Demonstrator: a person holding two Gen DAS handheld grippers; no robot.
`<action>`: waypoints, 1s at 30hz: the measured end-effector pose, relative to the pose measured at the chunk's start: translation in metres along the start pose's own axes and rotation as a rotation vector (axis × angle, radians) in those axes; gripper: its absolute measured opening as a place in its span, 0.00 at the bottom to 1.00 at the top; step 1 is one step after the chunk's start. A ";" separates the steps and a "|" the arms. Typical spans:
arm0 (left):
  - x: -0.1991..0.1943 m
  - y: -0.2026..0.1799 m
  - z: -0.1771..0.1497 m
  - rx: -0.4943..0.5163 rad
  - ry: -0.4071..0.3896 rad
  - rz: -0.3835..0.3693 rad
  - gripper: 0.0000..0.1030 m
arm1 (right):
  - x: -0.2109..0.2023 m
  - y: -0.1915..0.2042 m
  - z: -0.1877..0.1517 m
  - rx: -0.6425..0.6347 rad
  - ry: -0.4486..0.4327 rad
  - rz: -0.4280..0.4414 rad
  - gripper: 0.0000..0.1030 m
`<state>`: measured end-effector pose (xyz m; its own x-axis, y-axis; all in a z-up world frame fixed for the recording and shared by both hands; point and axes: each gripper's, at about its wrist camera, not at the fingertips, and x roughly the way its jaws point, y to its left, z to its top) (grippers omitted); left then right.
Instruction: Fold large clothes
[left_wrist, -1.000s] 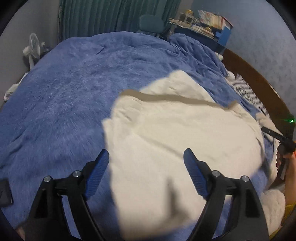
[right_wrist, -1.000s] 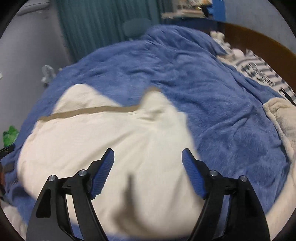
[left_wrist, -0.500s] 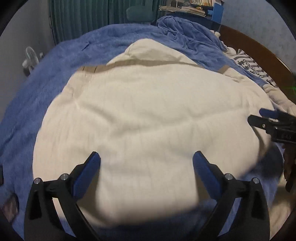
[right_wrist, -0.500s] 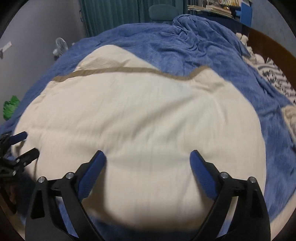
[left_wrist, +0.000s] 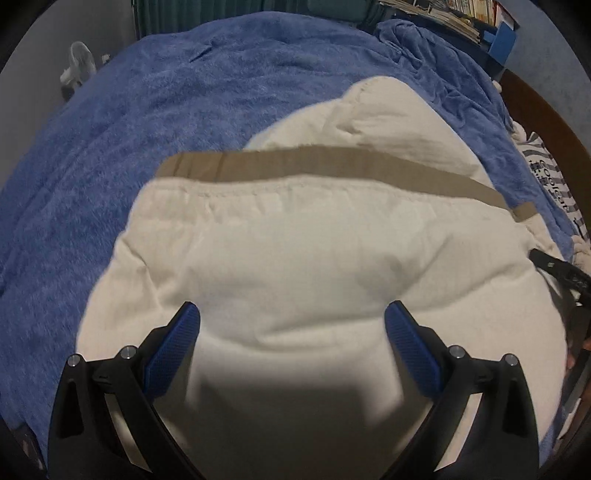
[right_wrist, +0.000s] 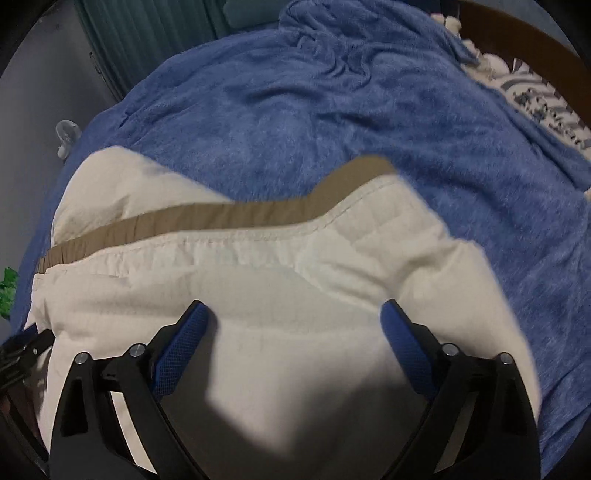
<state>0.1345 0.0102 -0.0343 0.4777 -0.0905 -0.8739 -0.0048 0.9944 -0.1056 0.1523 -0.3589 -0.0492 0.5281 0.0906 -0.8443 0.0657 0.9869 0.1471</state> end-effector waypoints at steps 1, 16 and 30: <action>0.002 0.004 0.001 -0.011 0.000 -0.004 0.94 | -0.002 -0.002 0.001 -0.005 -0.008 -0.023 0.85; 0.006 0.019 0.013 0.010 -0.012 0.006 0.94 | 0.008 -0.038 0.011 0.122 -0.023 -0.035 0.84; 0.010 0.017 0.015 0.016 -0.007 0.020 0.94 | 0.002 0.086 -0.005 -0.249 -0.018 0.001 0.93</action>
<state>0.1521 0.0267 -0.0383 0.4842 -0.0706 -0.8721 0.0000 0.9967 -0.0807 0.1544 -0.2729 -0.0408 0.5436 0.0912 -0.8344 -0.1445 0.9894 0.0140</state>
